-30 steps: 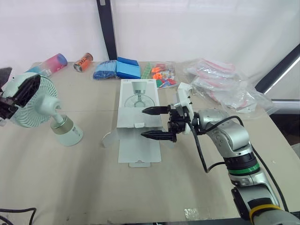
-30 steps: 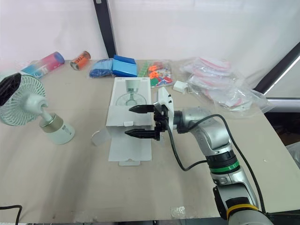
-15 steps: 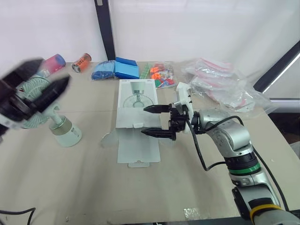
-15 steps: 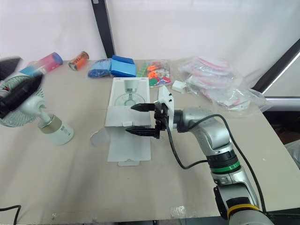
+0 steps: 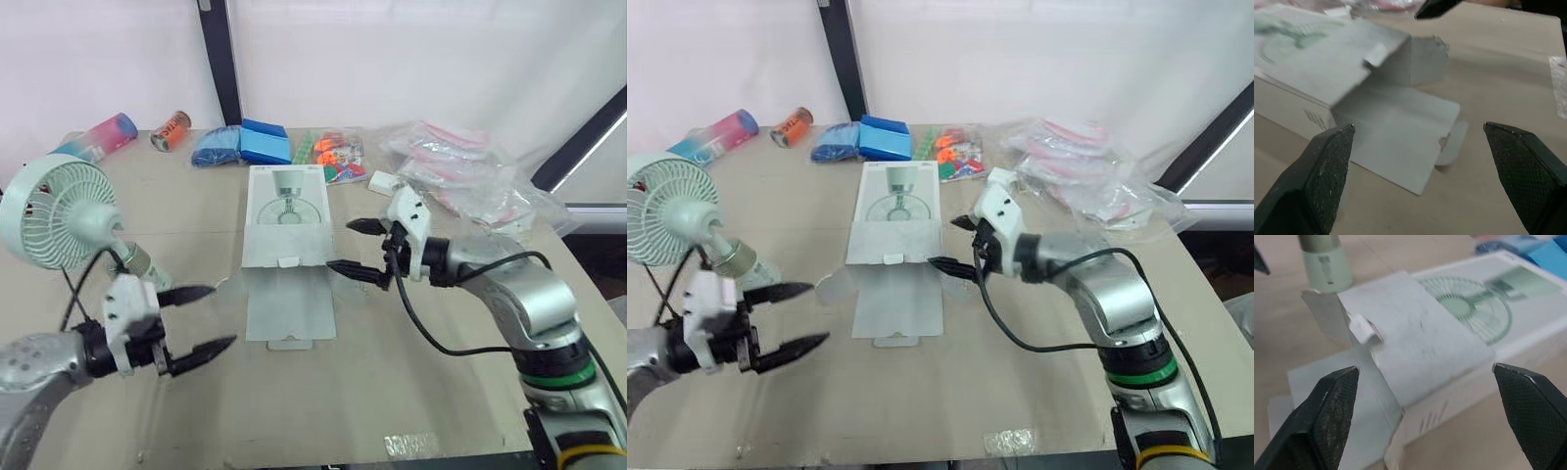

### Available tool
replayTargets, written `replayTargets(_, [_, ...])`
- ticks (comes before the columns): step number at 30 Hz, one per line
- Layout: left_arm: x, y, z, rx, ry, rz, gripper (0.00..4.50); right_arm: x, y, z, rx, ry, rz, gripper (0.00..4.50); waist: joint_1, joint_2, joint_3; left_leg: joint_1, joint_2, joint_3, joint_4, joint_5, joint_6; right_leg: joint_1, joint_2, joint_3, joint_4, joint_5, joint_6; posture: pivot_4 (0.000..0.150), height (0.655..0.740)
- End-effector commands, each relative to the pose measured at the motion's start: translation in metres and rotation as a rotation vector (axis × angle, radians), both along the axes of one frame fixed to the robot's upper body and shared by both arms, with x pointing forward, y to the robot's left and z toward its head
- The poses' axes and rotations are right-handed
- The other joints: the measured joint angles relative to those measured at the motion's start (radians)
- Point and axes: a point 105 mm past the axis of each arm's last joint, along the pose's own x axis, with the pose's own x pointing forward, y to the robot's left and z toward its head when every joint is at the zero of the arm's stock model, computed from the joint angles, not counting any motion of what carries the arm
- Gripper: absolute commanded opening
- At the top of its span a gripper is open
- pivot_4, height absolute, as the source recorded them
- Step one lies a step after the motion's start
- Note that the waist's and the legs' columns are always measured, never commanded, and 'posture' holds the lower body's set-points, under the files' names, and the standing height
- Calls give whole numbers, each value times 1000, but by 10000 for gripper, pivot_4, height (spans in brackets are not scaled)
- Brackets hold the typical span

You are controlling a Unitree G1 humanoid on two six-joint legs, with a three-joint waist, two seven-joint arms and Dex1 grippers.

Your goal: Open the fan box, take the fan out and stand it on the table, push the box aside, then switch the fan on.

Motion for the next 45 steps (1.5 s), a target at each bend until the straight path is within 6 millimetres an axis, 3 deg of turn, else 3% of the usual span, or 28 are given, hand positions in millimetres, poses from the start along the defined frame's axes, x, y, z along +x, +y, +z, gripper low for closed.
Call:
replayTargets(1, [-3,-1,-17,21,5,-44,44729,-15,-6,6,-15,-8,-53,45000,-1,0,0,0,0,0,0,0,0,0,0,0,0,0,0,1500,7400])
replayTargets(3, [-7,-2,-34,70,23,-82,44729,-18,-9,1,-24,21,-103,45000,-2,0,0,0,1,1,0,0,0,0,0,0,0,0,1,1500,7400])
replayTargets(5, [-9,-3,-41,86,32,-100,44729,-21,-10,0,-23,38,-126,45000,-2,0,0,1,1,1,0,0,0,0,0,1,0,-4,7,1500,7400])
replayTargets(10, [-14,-9,-58,66,61,-121,44729,-21,-2,-16,-52,130,-190,45000,-2,0,0,0,1,1,0,0,1,0,0,1,0,-5,8,1500,7400])
replayTargets(23, [10,-9,-45,-61,-74,44,44729,4,7,-23,-31,167,-312,45000,-3,0,-1,-2,0,0,1,-1,1,0,0,0,0,-2,4,1500,7400])
replayTargets(37, [8,-4,-54,8,-100,62,44729,27,12,-26,-28,191,-402,45000,-3,0,-1,-2,0,0,1,-1,1,-1,0,0,0,-1,3,1500,7400])
replayTargets(38, [9,-3,-55,19,-112,69,45000,29,13,-26,-24,192,-414,40822,-3,0,-1,-2,0,0,1,-1,1,-1,0,0,0,-1,3,1500,7400])
replayTargets(39, [10,-2,-56,30,-121,73,45000,31,12,-26,-21,194,-427,40822,-3,0,-1,-2,0,0,1,-1,1,-1,0,0,0,-1,3,1500,7400])
replayTargets(42, [11,0,-60,55,-135,82,45000,38,9,-27,-17,204,-475,32664,-3,0,-1,-2,1,0,1,-1,1,-2,0,0,0,-1,2,1500,7400])
replayTargets(45, [9,-1,-61,51,-135,87,45000,41,7,-28,-14,212,-505,32664,-3,0,-1,-3,0,0,1,-1,1,-2,0,0,0,-1,2,1500,7400])
